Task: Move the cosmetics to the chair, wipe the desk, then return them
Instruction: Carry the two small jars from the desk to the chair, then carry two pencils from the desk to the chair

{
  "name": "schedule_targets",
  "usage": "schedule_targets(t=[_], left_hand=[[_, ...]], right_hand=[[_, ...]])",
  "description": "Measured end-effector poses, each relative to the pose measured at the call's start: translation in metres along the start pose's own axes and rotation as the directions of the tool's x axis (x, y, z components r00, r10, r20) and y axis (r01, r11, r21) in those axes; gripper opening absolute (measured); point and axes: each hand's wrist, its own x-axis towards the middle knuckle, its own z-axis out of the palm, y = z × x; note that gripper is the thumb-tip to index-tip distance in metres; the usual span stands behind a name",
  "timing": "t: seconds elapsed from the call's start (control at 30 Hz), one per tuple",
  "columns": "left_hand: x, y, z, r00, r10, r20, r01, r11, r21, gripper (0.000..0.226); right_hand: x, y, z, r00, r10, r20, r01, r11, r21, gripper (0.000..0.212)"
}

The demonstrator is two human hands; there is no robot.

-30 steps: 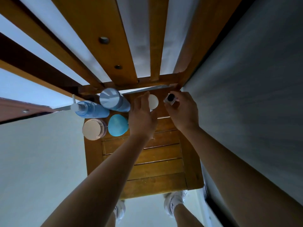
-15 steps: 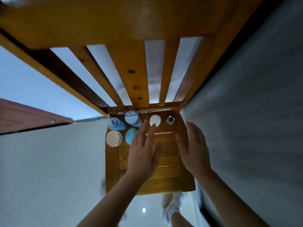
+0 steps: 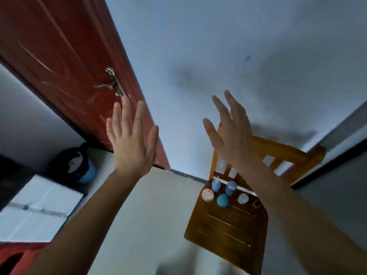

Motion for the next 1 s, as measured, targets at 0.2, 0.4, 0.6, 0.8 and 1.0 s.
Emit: schedule_targets(t=[0.2,0.4,0.6,0.8,1.0], left_hand=[[-0.038,-0.164,-0.119,0.983,-0.141,-0.118,0.159,0.973,0.167,0.064],[-0.121,-0.329,-0.231,0.892,-0.357,-0.278,0.437,0.838,0.326,0.066],[-0.212,-0.417,-0.307,0.708,-0.547,-0.448,0.703,0.610,0.366,0.066],[-0.263,-0.481,-0.339,0.547,-0.637,-0.542,0.836,0.442,0.325,0.065],[-0.279,-0.580,-0.345,0.461,-0.704,-0.540,0.887,0.348,0.304,0.066]], right_hand=[[0.053,-0.171,0.077,0.953,-0.296,-0.057,0.301,0.944,0.133,0.058],[0.060,-0.394,0.199,0.852,-0.520,-0.055,0.505,0.789,0.351,0.059],[0.013,-0.569,0.274,0.684,-0.729,-0.001,0.611,0.573,0.546,0.062],[-0.017,-0.679,0.338,0.554,-0.832,0.018,0.615,0.424,0.665,0.066],[-0.030,-0.764,0.432,0.461,-0.886,0.042,0.589,0.341,0.732,0.063]])
